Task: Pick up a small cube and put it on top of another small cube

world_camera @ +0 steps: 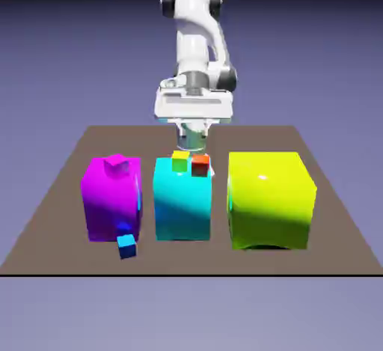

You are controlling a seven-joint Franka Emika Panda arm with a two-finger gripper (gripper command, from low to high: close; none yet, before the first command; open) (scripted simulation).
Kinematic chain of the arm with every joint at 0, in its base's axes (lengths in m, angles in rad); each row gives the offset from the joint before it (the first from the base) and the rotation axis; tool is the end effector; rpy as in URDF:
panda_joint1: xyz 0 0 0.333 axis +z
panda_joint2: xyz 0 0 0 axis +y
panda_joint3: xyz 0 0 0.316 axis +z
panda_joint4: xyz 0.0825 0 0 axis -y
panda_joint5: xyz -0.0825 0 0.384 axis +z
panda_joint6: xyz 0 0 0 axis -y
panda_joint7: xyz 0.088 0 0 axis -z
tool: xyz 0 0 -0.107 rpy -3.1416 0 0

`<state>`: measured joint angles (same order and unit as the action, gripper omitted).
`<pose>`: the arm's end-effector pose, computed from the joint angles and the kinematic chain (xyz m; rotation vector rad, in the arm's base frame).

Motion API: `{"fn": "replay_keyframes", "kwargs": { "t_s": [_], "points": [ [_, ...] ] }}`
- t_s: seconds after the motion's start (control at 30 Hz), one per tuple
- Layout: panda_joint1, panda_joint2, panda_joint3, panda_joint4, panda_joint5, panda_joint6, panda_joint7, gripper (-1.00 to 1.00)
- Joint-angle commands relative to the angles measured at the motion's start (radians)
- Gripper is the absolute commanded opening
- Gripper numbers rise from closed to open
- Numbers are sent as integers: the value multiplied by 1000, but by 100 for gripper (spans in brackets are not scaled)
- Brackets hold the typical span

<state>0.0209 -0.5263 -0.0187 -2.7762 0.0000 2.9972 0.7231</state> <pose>0.4005 0.0008 0.4520 -2.5249 0.9534 -0.9842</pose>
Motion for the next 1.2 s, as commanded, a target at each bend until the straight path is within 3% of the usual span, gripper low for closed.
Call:
{"fn": "replay_keyframes", "kwargs": {
  "t_s": [0.0, 1.17],
  "points": [
    [7, 36, -16, 28, 0, -33, -15, 0],
    [265, 1305, -557, 1008, 0, -1188, -535, 0]
  ]
}}
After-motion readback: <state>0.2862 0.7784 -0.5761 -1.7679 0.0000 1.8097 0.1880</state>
